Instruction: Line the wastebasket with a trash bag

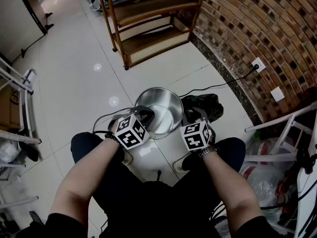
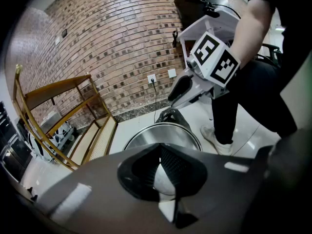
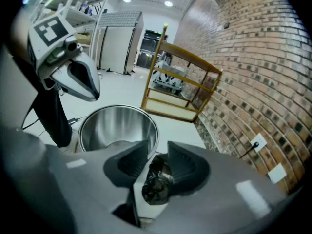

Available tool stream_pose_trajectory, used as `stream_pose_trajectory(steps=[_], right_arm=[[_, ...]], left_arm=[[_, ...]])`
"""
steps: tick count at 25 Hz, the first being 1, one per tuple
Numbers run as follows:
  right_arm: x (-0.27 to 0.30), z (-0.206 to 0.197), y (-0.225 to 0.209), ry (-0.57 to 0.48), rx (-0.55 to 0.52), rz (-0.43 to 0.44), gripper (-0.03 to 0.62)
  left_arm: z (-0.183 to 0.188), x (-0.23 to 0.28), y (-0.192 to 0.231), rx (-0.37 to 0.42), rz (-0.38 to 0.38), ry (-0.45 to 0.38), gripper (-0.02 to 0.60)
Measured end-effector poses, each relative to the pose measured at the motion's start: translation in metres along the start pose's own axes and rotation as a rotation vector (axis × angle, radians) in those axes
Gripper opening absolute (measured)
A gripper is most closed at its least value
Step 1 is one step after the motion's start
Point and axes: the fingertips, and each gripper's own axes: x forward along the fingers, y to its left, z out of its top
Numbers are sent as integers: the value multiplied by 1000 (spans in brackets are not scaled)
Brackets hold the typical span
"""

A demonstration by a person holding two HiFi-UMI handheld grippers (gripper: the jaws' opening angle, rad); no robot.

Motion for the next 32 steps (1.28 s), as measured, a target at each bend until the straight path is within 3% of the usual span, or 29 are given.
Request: stream_pose_trajectory(steps=[13, 28, 29, 32], right_arm=[[60, -74, -52, 268, -70, -128, 202], [112, -110, -71, 406, -114, -155, 201], [111, -111, -72, 410, -115, -160, 183], [108, -113, -79, 414, -112, -186, 44]], left_arm=[[15, 21, 7, -24, -14, -12, 2], [19, 29, 17, -91, -28, -27, 2], [18, 29, 18, -97, -27, -27, 2], [17, 27, 19, -103, -22, -29, 2]])
